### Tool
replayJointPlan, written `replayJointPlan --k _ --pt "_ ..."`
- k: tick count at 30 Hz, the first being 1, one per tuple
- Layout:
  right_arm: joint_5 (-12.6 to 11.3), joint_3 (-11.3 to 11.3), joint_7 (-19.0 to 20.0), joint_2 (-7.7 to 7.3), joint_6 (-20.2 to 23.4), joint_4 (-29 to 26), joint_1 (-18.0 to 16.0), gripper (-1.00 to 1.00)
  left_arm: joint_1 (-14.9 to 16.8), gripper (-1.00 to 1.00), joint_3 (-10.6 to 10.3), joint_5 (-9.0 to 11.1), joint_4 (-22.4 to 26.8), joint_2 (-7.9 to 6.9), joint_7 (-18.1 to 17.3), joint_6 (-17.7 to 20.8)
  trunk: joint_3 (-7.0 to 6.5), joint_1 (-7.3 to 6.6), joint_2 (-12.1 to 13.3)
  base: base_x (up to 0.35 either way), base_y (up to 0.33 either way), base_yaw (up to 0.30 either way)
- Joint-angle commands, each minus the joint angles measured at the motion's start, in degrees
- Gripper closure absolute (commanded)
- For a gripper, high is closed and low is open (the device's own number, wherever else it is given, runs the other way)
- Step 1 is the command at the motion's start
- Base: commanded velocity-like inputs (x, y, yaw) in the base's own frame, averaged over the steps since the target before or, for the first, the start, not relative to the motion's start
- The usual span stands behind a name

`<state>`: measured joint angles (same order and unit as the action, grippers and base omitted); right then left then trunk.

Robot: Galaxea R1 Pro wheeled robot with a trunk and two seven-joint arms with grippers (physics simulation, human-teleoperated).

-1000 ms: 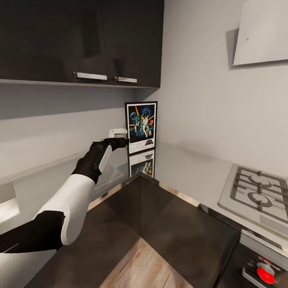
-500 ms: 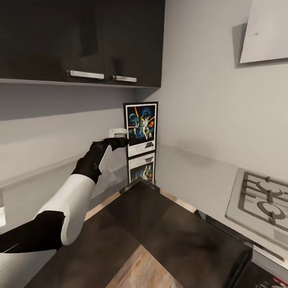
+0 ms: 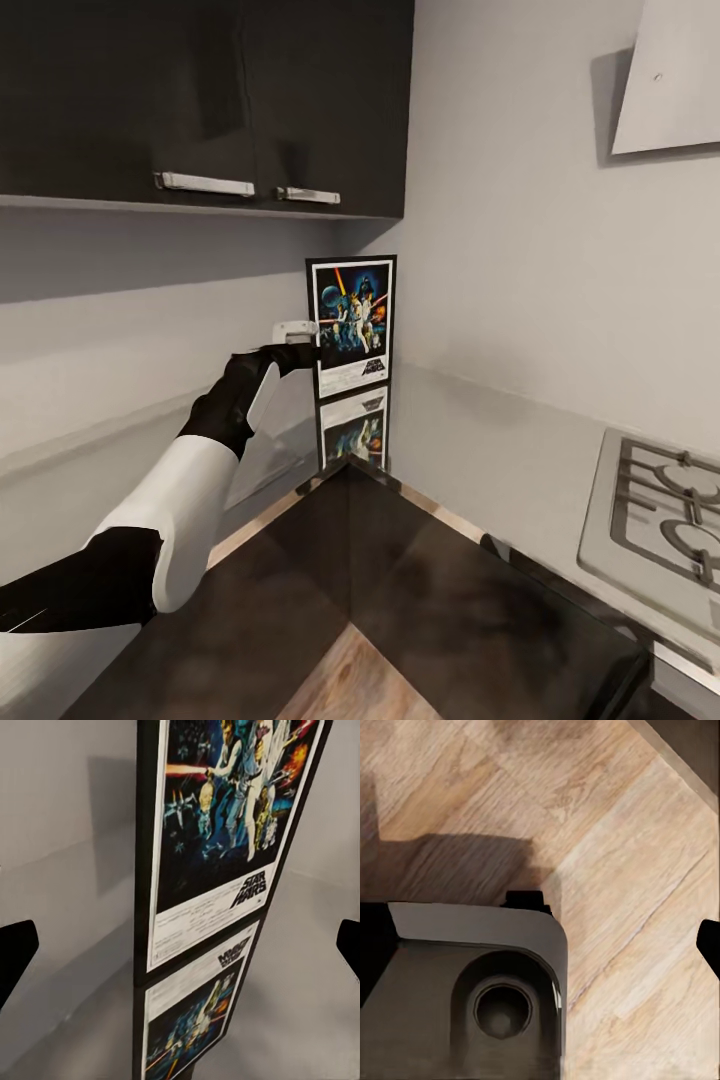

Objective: Pick up the poster from the kitchen countertop and hang it on one of the wall nails in the kitchen.

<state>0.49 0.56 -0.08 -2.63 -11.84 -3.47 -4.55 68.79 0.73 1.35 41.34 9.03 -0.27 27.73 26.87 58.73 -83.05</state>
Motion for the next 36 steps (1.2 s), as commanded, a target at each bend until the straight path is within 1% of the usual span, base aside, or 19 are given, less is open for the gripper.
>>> replayJointPlan --k 1,4,9,14,25,31,36 --pt "0.1 0.1 0.0 -0.01 -0.2 3.4 0.0 -1.00 0.0 -1.00 0.1 0.1 0.5 0.02 -0.1 0.3 0.06 0.00 0.0 0.052 0.000 0.000" --pt "0.1 0.1 0.0 -0.01 -0.2 5.1 0.0 -1.00 0.0 -1.00 0.2 0.1 0.8 0.02 -0.1 0.4 0.06 0.00 0.0 0.151 0.011 0.000" --pt "0.0 0.1 0.0 -0.01 -0.2 6.0 0.0 -1.00 0.0 -1.00 0.2 0.1 0.9 0.02 -0.1 0.5 0.06 0.00 0.0 0.192 0.020 0.000" --pt "0.0 0.1 0.0 -0.01 -0.2 6.1 0.0 -1.00 0.0 -1.00 0.2 0.1 0.9 0.02 -0.1 0.5 0.02 0.00 0.0 0.055 0.005 -0.019" --pt "0.0 0.1 0.0 -0.01 -0.3 6.2 0.0 -1.00 0.0 -1.00 0.2 0.1 1.0 -0.01 -0.1 0.5 -0.46 0.00 0.0 0.011 0.000 -0.123" --pt "0.0 0.1 0.0 -0.01 -0.3 6.2 0.0 -1.00 0.0 -1.00 0.3 0.1 1.1 -0.05 -0.1 0.5 -0.51 0.00 0.0 0.200 0.000 -0.021" --pt "0.0 0.1 0.0 -0.01 -0.3 6.2 0.0 -1.00 0.0 -1.00 0.4 0.1 1.2 -0.06 -0.1 0.5 -0.51 0.00 0.0 0.081 0.000 -0.004"
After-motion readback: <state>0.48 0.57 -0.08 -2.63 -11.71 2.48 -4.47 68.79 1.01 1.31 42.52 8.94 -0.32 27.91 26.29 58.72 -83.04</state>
